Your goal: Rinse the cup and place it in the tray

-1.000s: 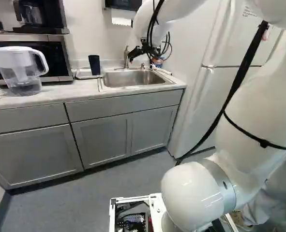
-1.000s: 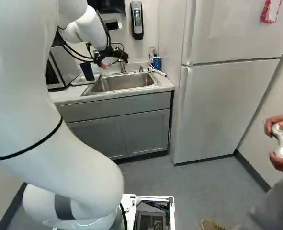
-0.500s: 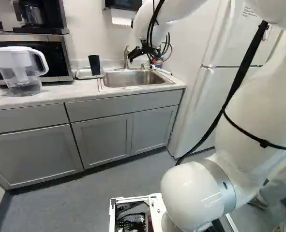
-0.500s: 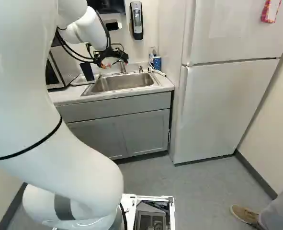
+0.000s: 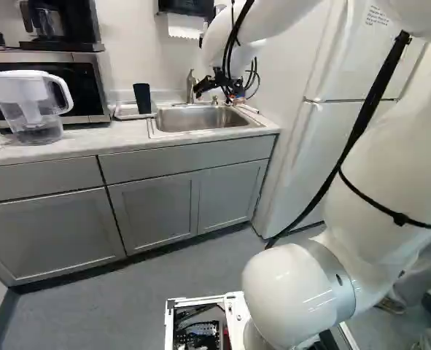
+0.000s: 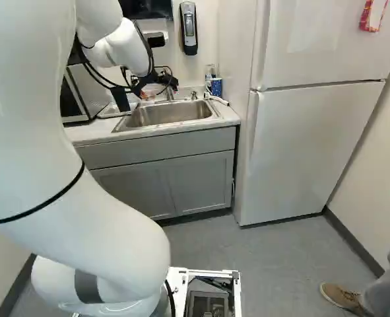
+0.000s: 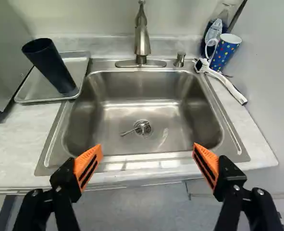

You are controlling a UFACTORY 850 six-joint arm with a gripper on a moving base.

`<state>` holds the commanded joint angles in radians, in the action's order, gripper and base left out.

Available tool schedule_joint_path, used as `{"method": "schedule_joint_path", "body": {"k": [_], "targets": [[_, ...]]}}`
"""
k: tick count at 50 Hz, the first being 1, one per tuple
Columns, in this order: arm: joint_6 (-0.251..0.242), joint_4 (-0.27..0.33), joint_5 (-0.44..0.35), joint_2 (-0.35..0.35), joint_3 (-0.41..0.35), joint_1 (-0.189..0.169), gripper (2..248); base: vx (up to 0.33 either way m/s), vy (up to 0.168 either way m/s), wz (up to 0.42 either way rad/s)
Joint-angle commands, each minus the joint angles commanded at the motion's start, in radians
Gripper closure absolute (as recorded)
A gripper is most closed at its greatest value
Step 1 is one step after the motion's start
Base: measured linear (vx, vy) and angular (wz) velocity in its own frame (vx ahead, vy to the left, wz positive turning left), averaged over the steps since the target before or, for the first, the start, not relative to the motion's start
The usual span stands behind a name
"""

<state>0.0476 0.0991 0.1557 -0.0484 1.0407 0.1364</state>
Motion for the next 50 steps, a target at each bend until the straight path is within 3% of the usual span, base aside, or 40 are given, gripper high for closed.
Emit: {"method": "schedule_joint_path", "body": {"k": [25,50], "targets": [[-0.007,-0.014,-0.147,-0.033,-0.136,-0.019,3,0.000,0.000,0.000],[-0.017,-0.035,-0.365,-0.082,-0.339,-0.048,3,0.000,0.000,0.000]]}}
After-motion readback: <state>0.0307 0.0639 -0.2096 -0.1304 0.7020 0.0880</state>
